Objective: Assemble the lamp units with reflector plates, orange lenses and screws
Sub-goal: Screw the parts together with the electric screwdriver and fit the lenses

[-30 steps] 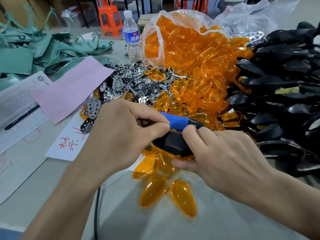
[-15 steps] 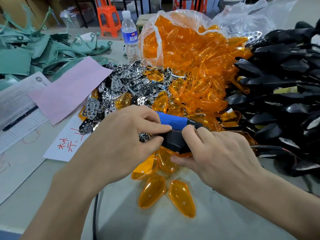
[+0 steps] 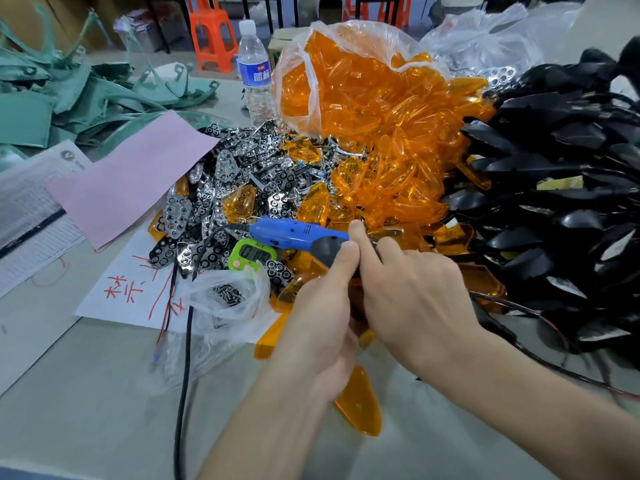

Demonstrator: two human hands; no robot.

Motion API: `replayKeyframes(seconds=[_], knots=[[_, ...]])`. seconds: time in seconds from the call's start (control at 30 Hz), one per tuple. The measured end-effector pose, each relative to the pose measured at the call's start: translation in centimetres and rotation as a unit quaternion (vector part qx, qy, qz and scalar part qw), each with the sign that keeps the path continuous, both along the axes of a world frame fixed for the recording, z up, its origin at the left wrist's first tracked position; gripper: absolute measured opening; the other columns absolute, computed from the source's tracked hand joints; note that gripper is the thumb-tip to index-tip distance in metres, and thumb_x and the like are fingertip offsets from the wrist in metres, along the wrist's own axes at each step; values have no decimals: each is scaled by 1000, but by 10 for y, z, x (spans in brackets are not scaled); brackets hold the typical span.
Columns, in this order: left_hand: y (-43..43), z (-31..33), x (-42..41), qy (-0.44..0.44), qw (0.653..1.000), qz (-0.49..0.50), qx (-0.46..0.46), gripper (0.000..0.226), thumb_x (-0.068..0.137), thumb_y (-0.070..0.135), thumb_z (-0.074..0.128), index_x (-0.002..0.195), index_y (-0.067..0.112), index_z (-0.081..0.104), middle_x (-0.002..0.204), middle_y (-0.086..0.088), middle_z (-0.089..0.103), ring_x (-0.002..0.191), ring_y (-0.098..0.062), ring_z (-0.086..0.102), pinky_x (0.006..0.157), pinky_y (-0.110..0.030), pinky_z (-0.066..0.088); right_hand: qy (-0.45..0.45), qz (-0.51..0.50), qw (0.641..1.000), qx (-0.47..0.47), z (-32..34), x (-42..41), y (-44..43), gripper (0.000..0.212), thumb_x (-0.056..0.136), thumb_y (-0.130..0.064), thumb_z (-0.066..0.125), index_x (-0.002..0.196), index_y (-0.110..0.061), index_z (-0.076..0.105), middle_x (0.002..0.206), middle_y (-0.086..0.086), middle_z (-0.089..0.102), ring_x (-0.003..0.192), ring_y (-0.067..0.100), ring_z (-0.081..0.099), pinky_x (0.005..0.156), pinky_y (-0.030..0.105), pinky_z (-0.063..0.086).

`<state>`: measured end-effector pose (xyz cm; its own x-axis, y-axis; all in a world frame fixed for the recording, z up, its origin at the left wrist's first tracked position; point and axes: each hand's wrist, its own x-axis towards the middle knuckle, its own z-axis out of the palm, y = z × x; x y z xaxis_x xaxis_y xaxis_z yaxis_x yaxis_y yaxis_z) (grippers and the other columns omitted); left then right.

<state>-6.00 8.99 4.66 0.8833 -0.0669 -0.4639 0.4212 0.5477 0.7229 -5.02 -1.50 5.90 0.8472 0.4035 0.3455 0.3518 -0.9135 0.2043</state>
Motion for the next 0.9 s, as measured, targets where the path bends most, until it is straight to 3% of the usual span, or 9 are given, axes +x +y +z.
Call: replayKeyframes(seconds=[0.13,0.27,0.33,0.43,0.5,0.6,0.73,0.83,0.9], knots=[[2,-9,1,-15,999,34,8,28,103,31,57,104,13,78,79,-2,78,63,-9,73,50,-19,53,88,37,993,63,-3,-5,-2,69,96,-25,42,161,-7,26,103,2,62,62,22,58,47,29,9],[8,-13,3,-25,998,58,-14,27,103,24,56,105,8,77,84,-9,78,65,-15,74,54,-24,57,197,67,949,237,-2,-14,-1,85,90,-16,50,164,-26,10,131,-4,57,84,25,62,65,39,47],[11,-14,3,-42,996,72,-13,27,103,20,54,95,7,76,72,-6,74,57,-13,69,50,-23,55,220,69,917,326,2,-18,1,79,87,-11,52,155,-38,20,122,-9,62,88,21,65,76,41,55],[18,-18,5,-67,994,82,-15,34,101,17,54,78,10,79,70,-7,73,56,-14,69,51,-24,56,264,43,897,353,10,-16,-2,60,89,-20,61,133,-49,34,98,-15,67,78,7,65,70,24,54],[26,-19,8,-63,994,85,-24,26,90,22,59,99,4,76,82,-13,76,64,-16,72,57,-27,59,328,44,869,369,17,-6,-15,42,88,-34,68,124,-47,49,97,-22,70,83,-3,66,73,12,52],[43,-25,11,-49,995,71,-43,47,83,26,58,118,-6,66,102,-23,73,87,-27,76,71,-33,63,339,28,844,415,22,28,-36,23,92,-42,65,115,-40,66,97,-23,73,85,-6,69,73,11,55],[56,-33,7,-68,994,78,-29,51,83,22,61,125,-7,62,106,-28,70,91,-34,75,77,-41,64,273,-43,904,325,-1,85,-29,40,95,-19,62,133,-32,56,101,-12,68,73,4,66,48,11,48],[59,-37,5,-85,993,81,-6,49,81,17,66,126,-3,64,101,-23,70,82,-29,71,76,-42,63,322,1,933,158,-27,112,3,59,86,-12,67,138,-31,44,106,-1,64,74,11,61,56,28,54],[62,-39,4,-94,993,73,5,49,80,17,67,127,1,66,100,-21,70,80,-26,69,75,-41,62,330,4,940,89,-41,122,21,56,82,-15,69,130,-27,41,100,1,59,69,13,53,56,32,44]])
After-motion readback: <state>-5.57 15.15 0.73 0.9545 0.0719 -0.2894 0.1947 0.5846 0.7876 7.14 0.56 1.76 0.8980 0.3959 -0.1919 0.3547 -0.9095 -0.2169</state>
